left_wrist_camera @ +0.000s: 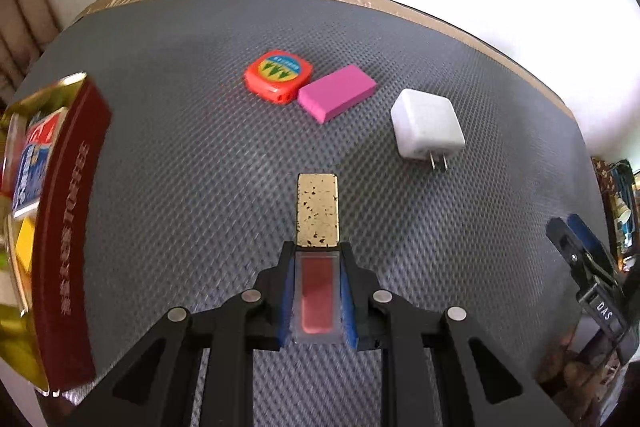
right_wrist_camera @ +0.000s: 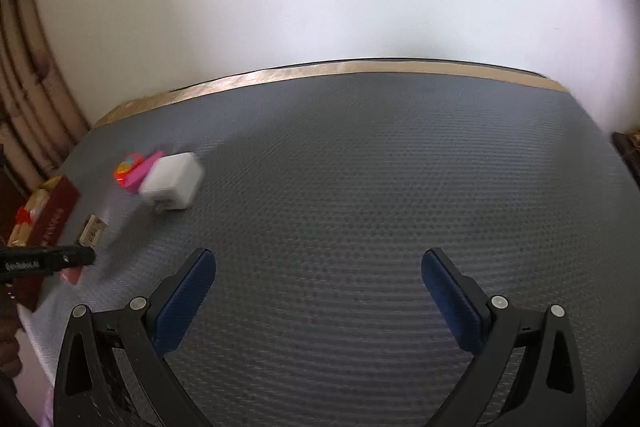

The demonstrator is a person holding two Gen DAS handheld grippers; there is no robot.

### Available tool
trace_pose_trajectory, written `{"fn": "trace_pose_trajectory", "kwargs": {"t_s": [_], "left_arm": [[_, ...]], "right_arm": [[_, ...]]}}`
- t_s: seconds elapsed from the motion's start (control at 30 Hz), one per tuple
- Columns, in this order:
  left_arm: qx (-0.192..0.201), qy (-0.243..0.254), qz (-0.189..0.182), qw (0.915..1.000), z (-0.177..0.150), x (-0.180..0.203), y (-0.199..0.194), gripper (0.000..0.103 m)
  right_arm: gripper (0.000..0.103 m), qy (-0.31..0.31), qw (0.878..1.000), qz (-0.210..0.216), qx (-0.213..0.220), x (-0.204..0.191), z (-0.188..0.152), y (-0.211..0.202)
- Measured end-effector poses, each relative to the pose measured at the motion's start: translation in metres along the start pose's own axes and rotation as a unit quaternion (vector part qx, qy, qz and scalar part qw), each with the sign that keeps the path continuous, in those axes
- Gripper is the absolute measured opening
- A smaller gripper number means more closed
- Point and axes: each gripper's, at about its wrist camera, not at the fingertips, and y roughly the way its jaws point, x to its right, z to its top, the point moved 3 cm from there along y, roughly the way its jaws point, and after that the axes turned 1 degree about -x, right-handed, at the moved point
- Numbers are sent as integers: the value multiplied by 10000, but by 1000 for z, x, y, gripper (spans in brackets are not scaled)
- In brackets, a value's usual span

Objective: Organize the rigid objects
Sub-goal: 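Grasp the white charger with the right tool while the left tool holds the lipstick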

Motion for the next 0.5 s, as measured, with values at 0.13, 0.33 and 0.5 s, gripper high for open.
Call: {"fn": "trace_pose_trajectory", "kwargs": {"t_s": [0.13,0.33,0.5], "left_arm": [[-19,-92,-36,9999,-6,-12,-6,20],[101,-213,-93,9997,-15,-23,-27,20],[337,-237,-71,9991,-23,-24,-52,20]], "right_arm": [[102,171,9972,689,-213,-32,8,13],[102,33,9963,796,-326,-82,28,45],[102,-210,9976,583,-322,-111,39,64]]}}
